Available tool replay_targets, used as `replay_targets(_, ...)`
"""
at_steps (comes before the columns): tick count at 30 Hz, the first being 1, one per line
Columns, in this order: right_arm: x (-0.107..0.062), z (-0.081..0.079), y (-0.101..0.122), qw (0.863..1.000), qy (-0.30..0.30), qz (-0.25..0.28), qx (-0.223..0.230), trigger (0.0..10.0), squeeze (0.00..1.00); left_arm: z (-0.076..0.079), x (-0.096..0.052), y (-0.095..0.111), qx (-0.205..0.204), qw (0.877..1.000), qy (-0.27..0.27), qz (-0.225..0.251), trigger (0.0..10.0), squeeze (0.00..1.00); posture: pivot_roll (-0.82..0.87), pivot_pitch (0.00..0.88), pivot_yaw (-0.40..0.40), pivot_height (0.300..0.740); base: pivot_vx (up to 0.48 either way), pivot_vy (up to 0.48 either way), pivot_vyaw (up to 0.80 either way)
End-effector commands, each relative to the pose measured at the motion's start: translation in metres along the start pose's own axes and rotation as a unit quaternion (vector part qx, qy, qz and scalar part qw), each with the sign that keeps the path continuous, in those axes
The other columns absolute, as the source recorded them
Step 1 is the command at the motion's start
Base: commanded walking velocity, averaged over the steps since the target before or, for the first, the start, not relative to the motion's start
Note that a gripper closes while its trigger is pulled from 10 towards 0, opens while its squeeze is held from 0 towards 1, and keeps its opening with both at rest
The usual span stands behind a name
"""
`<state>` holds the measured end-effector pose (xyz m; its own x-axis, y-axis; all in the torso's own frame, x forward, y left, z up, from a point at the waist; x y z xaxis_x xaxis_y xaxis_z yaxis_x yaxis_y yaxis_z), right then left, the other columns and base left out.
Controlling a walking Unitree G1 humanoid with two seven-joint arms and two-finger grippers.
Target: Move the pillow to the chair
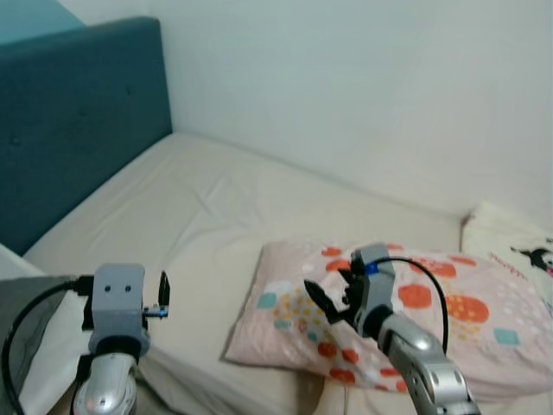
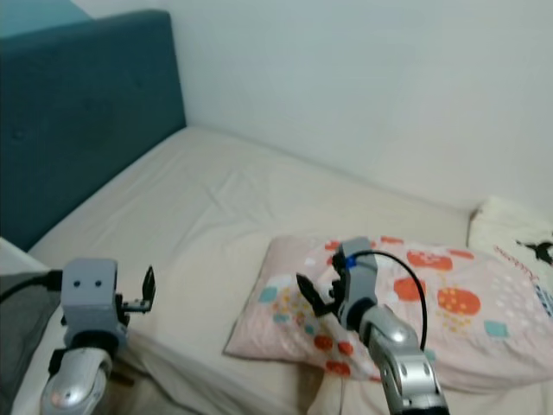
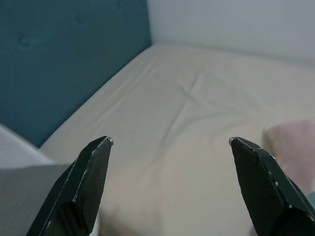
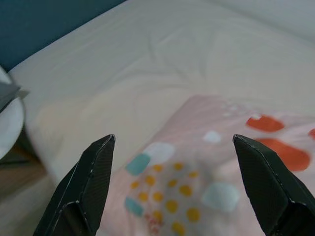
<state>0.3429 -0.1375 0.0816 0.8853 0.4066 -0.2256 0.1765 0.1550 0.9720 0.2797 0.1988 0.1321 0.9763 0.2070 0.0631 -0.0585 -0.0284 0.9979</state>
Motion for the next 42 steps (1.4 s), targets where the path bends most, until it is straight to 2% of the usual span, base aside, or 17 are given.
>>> replay_targets(1,-0.002,0.007,-0.014,0.999,-0.021,-0.029,0.014,10.0,0.0,0.0,-0.003,-0.008,-0.001,1.0,-0.003,-0.015,10.0,0.0,0.06,0.0,-0.127,0.74,0.0,0.0,0.0)
replay_targets(5,-0.001,0.01,-0.017,0.999,-0.031,-0.039,0.015,10.0,0.0,0.0,-0.002,-0.007,-0.002,1.0,-0.005,-0.014,10.0,0.0,0.06,0.0,-0.127,0.74,0.0,0.0,0.0)
replay_targets(10,-0.005,0.036,-0.03,0.988,-0.11,-0.074,0.074,10.0,0.0,0.01,-0.001,0.005,0.015,0.999,-0.049,0.013,10.0,0.0,0.07,0.0,-0.129,0.72,0.0,0.0,0.0)
replay_targets(14,-0.011,0.049,-0.039,0.981,-0.145,-0.089,0.093,10.0,0.0,0.007,0.0,0.007,0.022,0.998,-0.05,0.019,10.0,0.0,0.06,0.0,-0.129,0.71,0.0,0.0,0.0)
replay_targets(17,-0.029,0.082,-0.056,0.958,-0.234,-0.122,0.108,10.0,0.0,-0.002,0.002,0.008,0.043,0.998,-0.046,0.022,10.0,0.0,0.06,0.0,-0.128,0.695,0.0,0.0,0.0)
replay_targets(18,-0.029,0.082,-0.056,0.958,-0.234,-0.122,0.108,10.0,0.0,-0.002,0.002,0.008,0.043,0.998,-0.046,0.022,10.0,0.0,0.06,0.0,-0.128,0.695,0.0,0.0,0.0)
replay_targets(19,-0.034,0.089,-0.06,0.951,-0.255,-0.131,0.112,10.0,0.0,-0.003,0.002,0.008,0.049,0.997,-0.046,0.023,10.0,0.0,0.06,0.0,-0.128,0.69,0.0,0.0,0.0)
replay_targets(21,-0.048,0.104,-0.077,0.928,-0.3,-0.164,0.151,10.0,0.0,-0.007,0.004,0.01,0.06,0.997,-0.045,0.028,10.0,0.0,0.06,0.0,-0.13,0.68,0.0,0.0,0.0)
replay_targets(23,-0.058,0.11,-0.089,0.91,-0.323,-0.189,0.176,10.0,0.0,-0.009,0.004,0.012,0.07,0.996,-0.047,0.032,10.0,0.0,0.06,0.0,-0.129,0.67,0.0,0.0,0.0)
replay_targets(24,-0.058,0.11,-0.089,0.91,-0.323,-0.189,0.176,10.0,0.0,-0.009,0.004,0.012,0.07,0.996,-0.047,0.032,10.0,0.0,0.06,0.0,-0.129,0.67,0.0,0.0,0.0)
replay_targets(27,-0.068,0.112,-0.099,0.895,-0.344,-0.216,0.185,10.0,0.0,-0.012,0.005,0.013,0.076,0.995,-0.048,0.035,10.0,0.0,0.05,0.0,-0.126,0.655,0.0,0.0,0.0)
replay_targets(30,-0.07,0.113,-0.099,0.893,-0.347,-0.222,0.18,10.0,0.0,-0.012,0.005,0.013,0.077,0.995,-0.049,0.035,10.0,0.0,0.05,0.0,-0.126,0.65,0.0,0.0,0.0)
replay_targets(32,-0.065,0.114,-0.09,0.908,-0.325,-0.232,0.128,10.0,0.0,-0.01,0.005,0.013,0.082,0.994,-0.054,0.037,10.0,0.0,0.05,0.0,-0.126,0.635,0.0,0.0,0.0)
replay_targets(38,-0.06,0.109,-0.091,0.913,-0.291,-0.257,0.129,10.0,0.0,-0.009,0.005,0.013,0.086,0.994,-0.057,0.037,10.0,0.0,0.05,0.0,-0.128,0.62,0.0,0.0,0.0)
replay_targets(39,-0.058,0.104,-0.092,0.919,-0.259,-0.278,0.103,10.0,0.0,-0.009,0.005,0.013,0.087,0.994,-0.058,0.037,10.0,0.0,0.05,0.0,-0.126,0.615,0.0,0.0,0.0)
replay_targets(40,-0.056,0.105,-0.088,0.929,-0.233,-0.284,0.053,10.0,0.0,-0.009,0.005,0.012,0.088,0.994,-0.058,0.037,10.0,0.0,0.05,0.0,-0.127,0.61,0.0,0.0,0.0)
replay_targets(42,-0.056,0.105,-0.088,0.929,-0.233,-0.284,0.053,10.0,0.0,-0.009,0.005,0.012,0.088,0.994,-0.058,0.037,10.0,0.0,0.05,0.0,-0.127,0.61,0.0,0.0,0.0)
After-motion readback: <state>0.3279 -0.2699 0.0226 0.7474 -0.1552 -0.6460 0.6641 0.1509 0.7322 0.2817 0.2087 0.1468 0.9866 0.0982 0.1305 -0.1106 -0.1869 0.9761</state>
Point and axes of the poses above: a point about 5 cm out from each wrist's last joint towards the gripper, its own x axis pointing out of the wrist towards the gripper, its own y axis along the axis of the wrist's last joint, z = x × y, the point moved 6 cm from there along x, pointing out of the wrist towards the gripper, and after that the axes turned 9 degrees about -x, right-handed, at the moved point
